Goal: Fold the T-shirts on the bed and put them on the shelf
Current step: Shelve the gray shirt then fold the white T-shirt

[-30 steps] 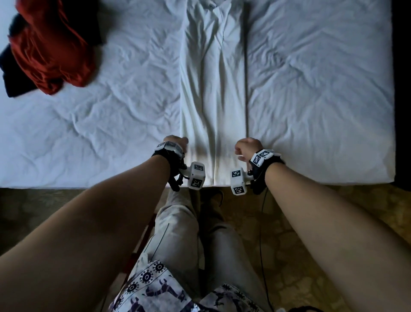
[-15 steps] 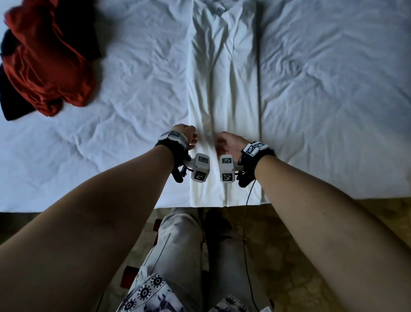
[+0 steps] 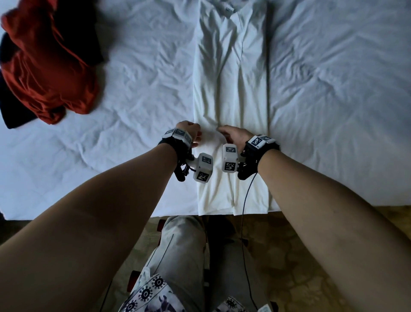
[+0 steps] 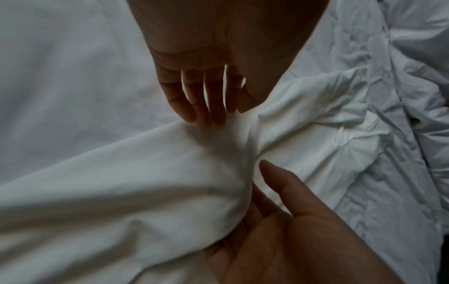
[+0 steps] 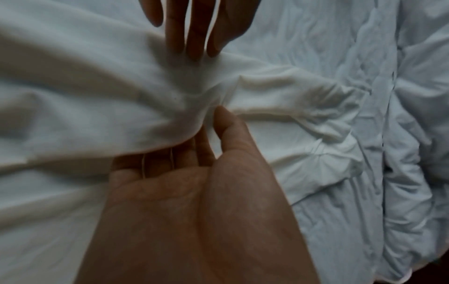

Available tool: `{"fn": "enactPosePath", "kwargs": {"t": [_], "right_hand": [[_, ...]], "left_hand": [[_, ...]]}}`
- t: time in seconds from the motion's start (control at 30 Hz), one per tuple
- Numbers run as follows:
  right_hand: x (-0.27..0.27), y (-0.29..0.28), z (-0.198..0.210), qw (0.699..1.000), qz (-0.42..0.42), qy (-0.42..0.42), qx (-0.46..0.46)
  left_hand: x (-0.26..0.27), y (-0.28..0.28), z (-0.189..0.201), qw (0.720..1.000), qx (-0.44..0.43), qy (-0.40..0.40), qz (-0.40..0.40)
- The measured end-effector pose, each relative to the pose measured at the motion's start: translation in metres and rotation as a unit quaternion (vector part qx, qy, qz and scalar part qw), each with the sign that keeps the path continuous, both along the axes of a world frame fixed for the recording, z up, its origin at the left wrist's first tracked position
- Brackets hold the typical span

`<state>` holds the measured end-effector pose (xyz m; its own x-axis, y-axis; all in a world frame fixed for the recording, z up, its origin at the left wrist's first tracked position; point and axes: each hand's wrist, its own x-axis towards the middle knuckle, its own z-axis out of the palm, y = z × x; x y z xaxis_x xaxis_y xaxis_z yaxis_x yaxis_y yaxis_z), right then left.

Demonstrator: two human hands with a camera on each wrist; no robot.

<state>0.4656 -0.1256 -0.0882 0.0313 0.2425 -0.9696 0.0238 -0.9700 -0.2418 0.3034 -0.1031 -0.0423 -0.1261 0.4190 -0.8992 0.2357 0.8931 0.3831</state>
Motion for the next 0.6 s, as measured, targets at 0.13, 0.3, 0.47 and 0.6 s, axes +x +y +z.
{"fn": "enactPosePath", "kwargs": {"t": [0.13, 0.3, 0.47, 0.6], "right_hand": [[0.002, 0.002, -0.010, 0.996, 0.077, -0.031, -0.015], [-0.006, 0.000, 0.020, 0.994, 0.094, -0.050, 0.009], [0.004, -0.040, 0.017, 0.993, 0.117, -0.019, -0.030], [0.012, -0.072, 0.024, 0.986, 0.165, -0.002, -0.027]], "left_hand": [[-0.008, 0.001, -0.013, 0.994, -0.013, 0.053, -0.091], [-0.017, -0.010, -0.020, 0.988, -0.013, 0.071, -0.138], [-0.019, -0.046, -0.012, 0.987, -0.035, 0.067, -0.142], [-0.020, -0.077, -0.006, 0.987, -0.052, 0.046, -0.143]]}}
